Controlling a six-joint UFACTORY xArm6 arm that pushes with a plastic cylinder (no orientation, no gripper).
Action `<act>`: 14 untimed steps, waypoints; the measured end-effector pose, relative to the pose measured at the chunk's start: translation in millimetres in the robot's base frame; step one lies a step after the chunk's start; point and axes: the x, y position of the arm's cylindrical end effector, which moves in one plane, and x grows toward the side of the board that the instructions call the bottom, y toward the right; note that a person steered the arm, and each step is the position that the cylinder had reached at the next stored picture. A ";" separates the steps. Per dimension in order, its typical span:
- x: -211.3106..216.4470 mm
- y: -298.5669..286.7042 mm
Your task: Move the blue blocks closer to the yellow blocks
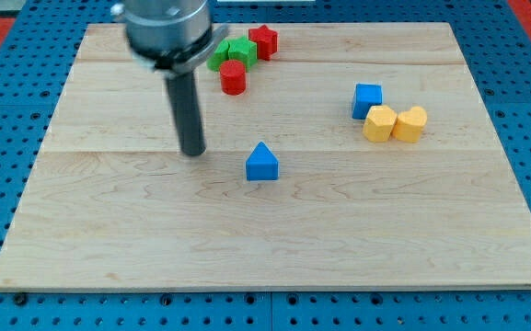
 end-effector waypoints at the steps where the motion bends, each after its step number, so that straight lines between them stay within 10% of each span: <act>1: 32.6 54.0; 3: -47.3 65.7; 6: 21.9 96.9; 12: -98.3 93.9; 14: -78.3 136.9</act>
